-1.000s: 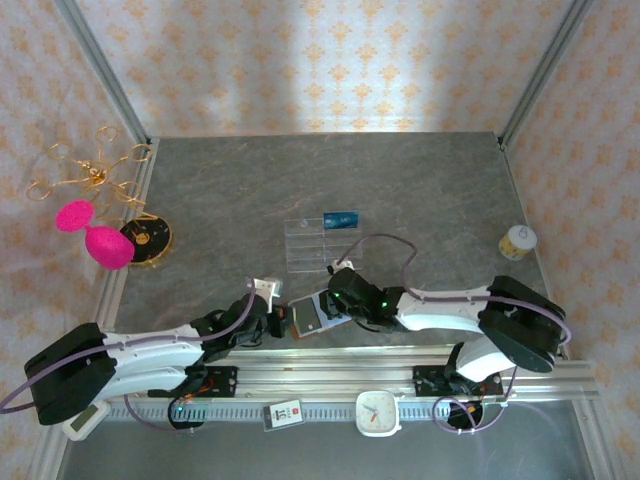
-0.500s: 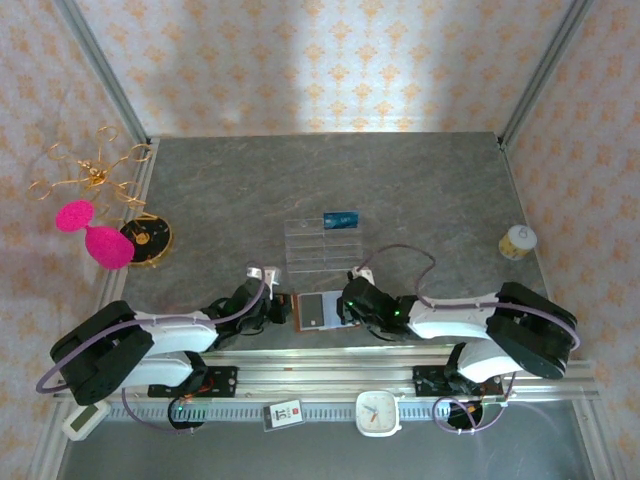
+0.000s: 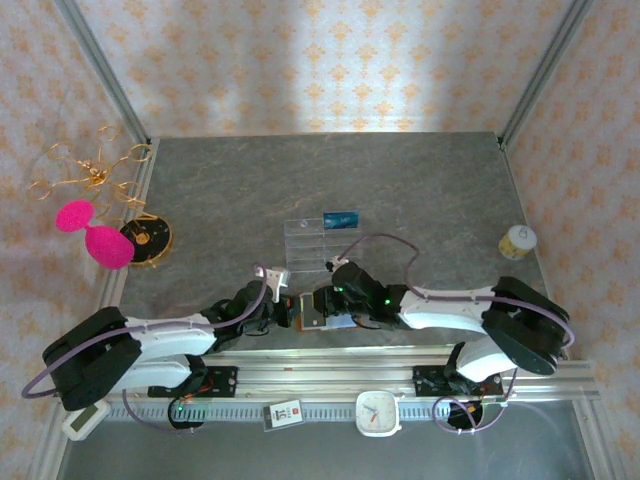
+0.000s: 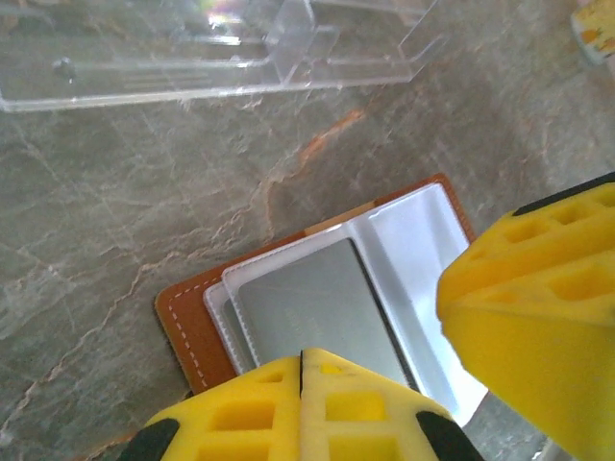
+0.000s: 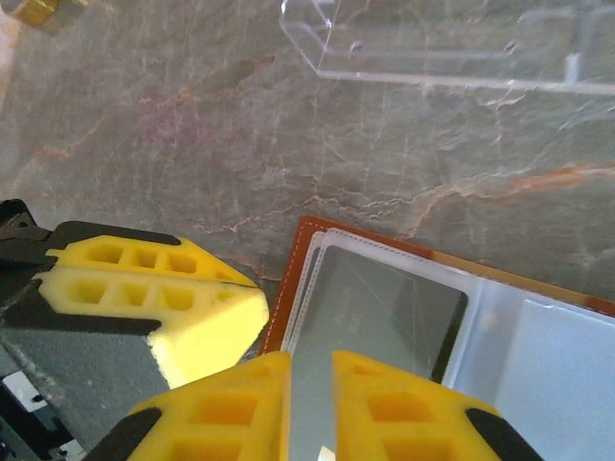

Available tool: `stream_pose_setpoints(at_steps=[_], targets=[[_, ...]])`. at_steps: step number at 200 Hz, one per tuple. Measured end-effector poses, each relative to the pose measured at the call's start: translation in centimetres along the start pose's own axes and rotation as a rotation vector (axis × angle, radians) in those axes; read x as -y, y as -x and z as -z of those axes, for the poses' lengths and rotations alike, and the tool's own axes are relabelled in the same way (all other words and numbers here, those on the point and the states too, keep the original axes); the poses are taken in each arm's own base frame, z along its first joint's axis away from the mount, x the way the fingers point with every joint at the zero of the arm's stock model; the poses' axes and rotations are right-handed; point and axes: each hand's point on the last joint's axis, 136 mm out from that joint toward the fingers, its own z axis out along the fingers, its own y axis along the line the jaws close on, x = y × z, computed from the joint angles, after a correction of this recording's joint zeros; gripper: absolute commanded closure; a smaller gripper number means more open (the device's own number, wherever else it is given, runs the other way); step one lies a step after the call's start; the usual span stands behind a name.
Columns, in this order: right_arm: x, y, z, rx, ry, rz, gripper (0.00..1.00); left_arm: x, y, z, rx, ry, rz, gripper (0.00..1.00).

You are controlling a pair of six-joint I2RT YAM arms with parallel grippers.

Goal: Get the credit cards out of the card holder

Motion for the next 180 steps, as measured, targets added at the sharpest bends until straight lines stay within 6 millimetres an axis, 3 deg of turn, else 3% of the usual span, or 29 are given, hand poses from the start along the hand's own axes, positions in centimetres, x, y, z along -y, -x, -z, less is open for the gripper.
stream_pose_setpoints(at_steps=[25, 74, 138, 180], targets=[[1.1, -0.9, -1.0, -0.047, -0.018, -0.026, 0.85, 0.0, 0.0, -0.2, -0.002, 0.001, -0.008, 1.00], [1.3, -1.0, -1.0, -0.047, -0.017, -0.052, 0.85, 2.0, 1.4, -0.1, 0.031, -0.045, -0.045, 1.00], [3.2, -2.1, -0.6, -0.057, -0.055, -0.092, 0.85, 0.4, 0.3, -0.9, -0.006, 0.018, -0.048, 1.00], [3.4, -2.2, -0.6, -0.057, -0.057, -0.100, 0.85, 0.1, 0.0, -1.1, -0.015, 0.030, -0.057, 1.00]])
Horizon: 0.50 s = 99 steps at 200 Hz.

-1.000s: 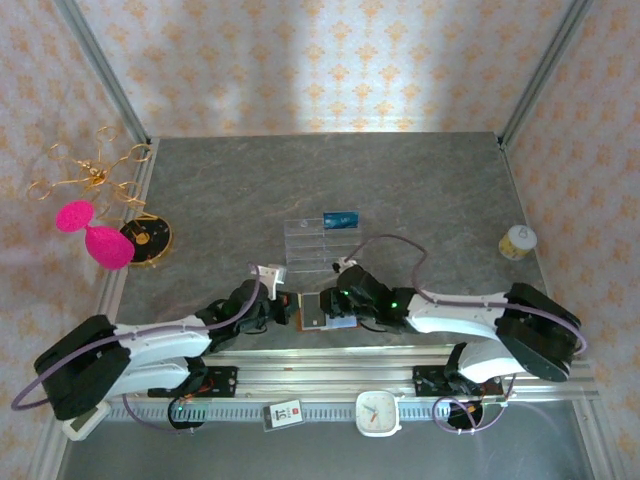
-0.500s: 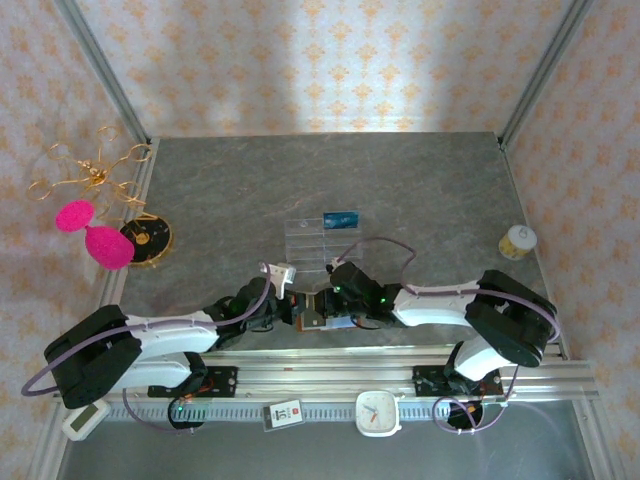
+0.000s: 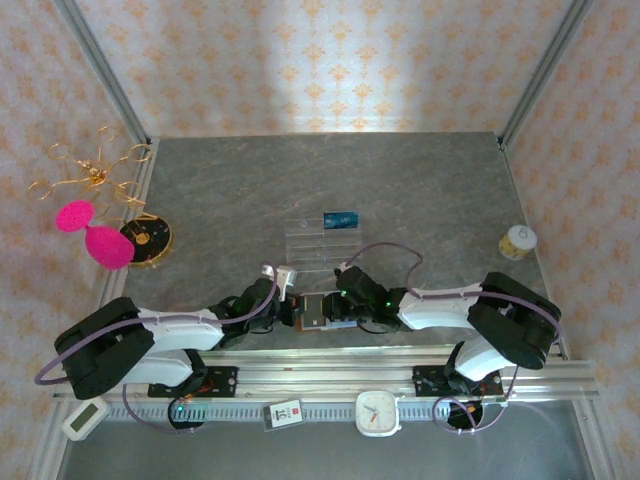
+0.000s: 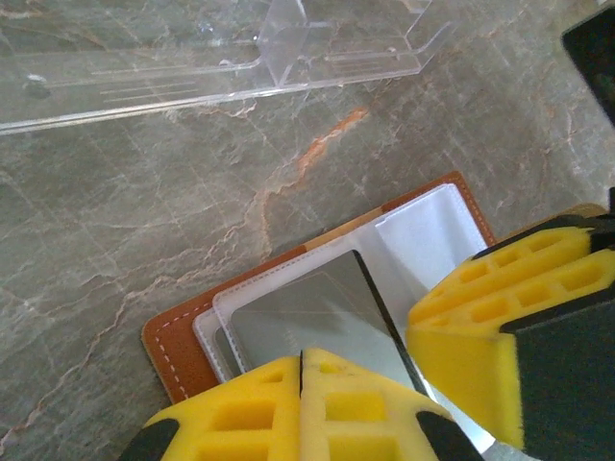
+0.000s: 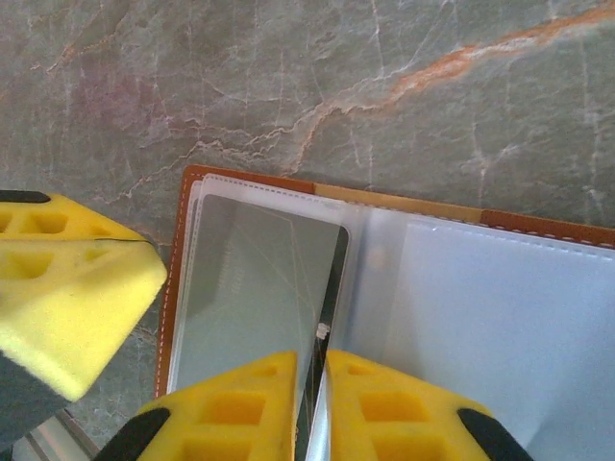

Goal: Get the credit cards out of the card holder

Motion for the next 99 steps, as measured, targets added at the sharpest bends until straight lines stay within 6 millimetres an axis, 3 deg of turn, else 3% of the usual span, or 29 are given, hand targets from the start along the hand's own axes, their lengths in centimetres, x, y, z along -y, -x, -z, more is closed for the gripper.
stream_pose_setpoints(at_steps=[38, 79, 99], targets=[[0.0, 0.0, -0.1, 0.000, 0.000, -0.005, 0.85, -0.8, -1.1, -0.6, -0.036, 0.028, -0.003, 1.00], [0.3, -0.2, -0.5, -0.008, -0.007, -0.017, 0.85, -0.8, -1.0, -0.9, -0.026, 0.018, -0.002, 1.00], [0.3, -0.2, -0.6, -0.008, -0.005, -0.018, 0.93, -0.8, -1.1, -0.8, -0.022, 0.013, -0.001, 1.00]])
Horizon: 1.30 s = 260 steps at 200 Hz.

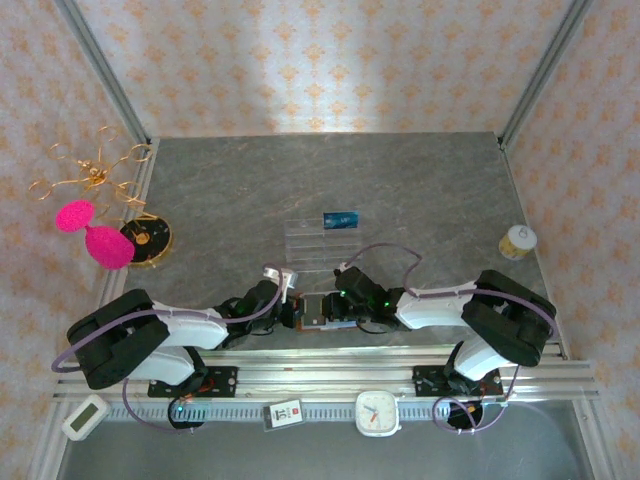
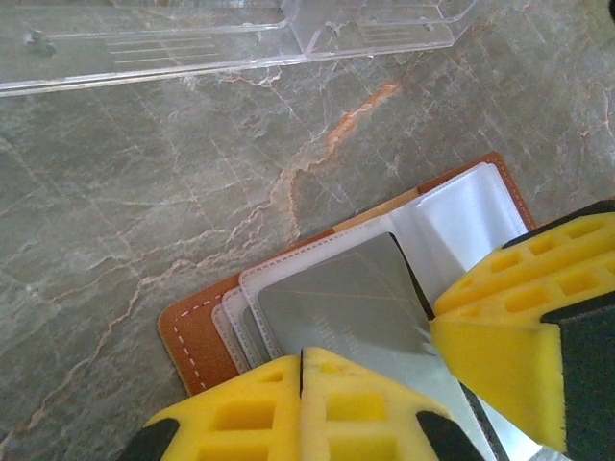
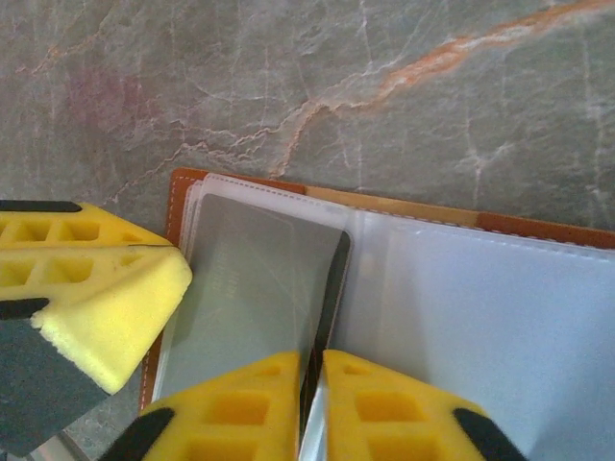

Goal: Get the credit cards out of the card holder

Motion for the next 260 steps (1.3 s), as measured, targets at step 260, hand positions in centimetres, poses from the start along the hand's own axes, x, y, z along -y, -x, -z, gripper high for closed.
stream_pose_setpoints(at_steps=[260], targets=[[2.1, 0.3, 1.2, 0.063, -0.071, -0.071, 0.99, 2.1, -1.2, 0.0, -0.040, -0.058, -0.024, 1.00]])
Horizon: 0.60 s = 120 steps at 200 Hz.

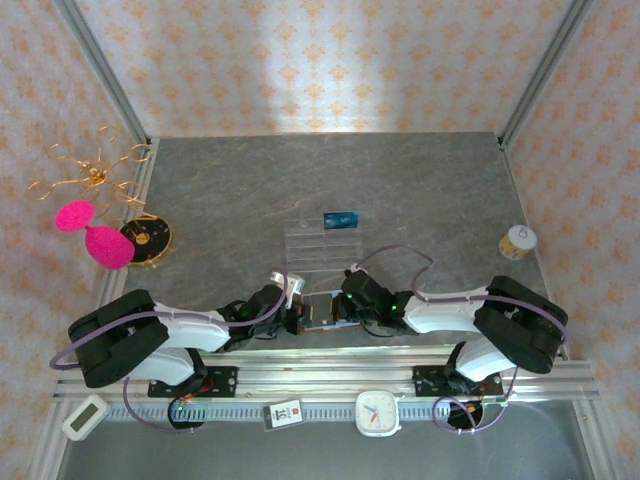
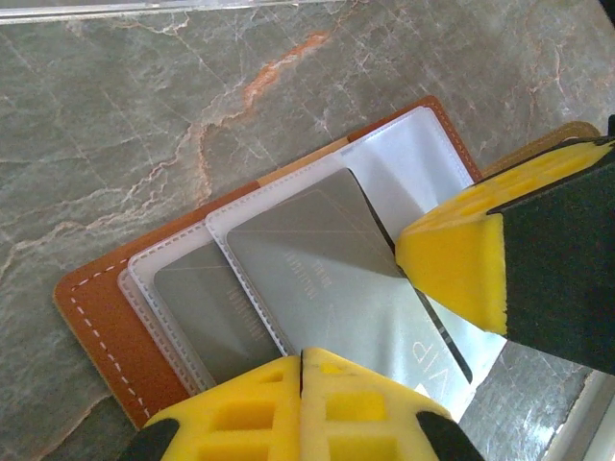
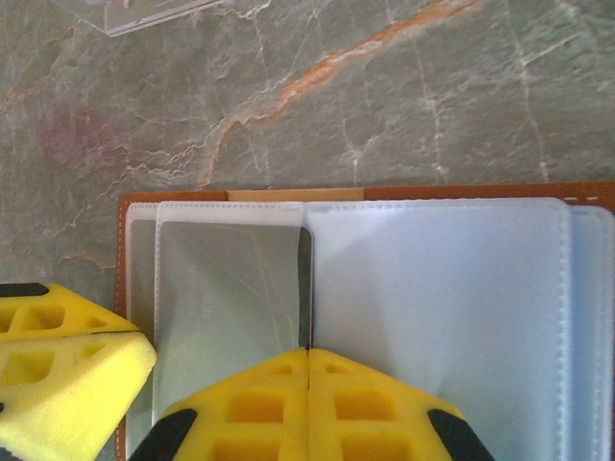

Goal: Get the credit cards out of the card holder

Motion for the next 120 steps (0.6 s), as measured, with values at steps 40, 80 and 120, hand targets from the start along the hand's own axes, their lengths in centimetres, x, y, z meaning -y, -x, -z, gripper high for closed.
stream_pose_setpoints(at_steps=[40, 80, 120], targets=[[0.4, 0.5, 0.5, 0.027, -0.025, -0.006, 0.78, -0.4, 0.3, 0.2, 0.007, 0.014, 0.008, 1.00], [0.0, 1.0, 1.6, 0.049, -0.017, 0.015, 0.72, 0.2, 1.7, 1.7, 0.055, 0.001, 0.006, 1.00], [-0.3, 0.8, 1.8, 0.038, -0.001, 0.040, 0.72, 2.2, 2.9, 1.3, 0.068, -0.038, -0.015, 0.99]])
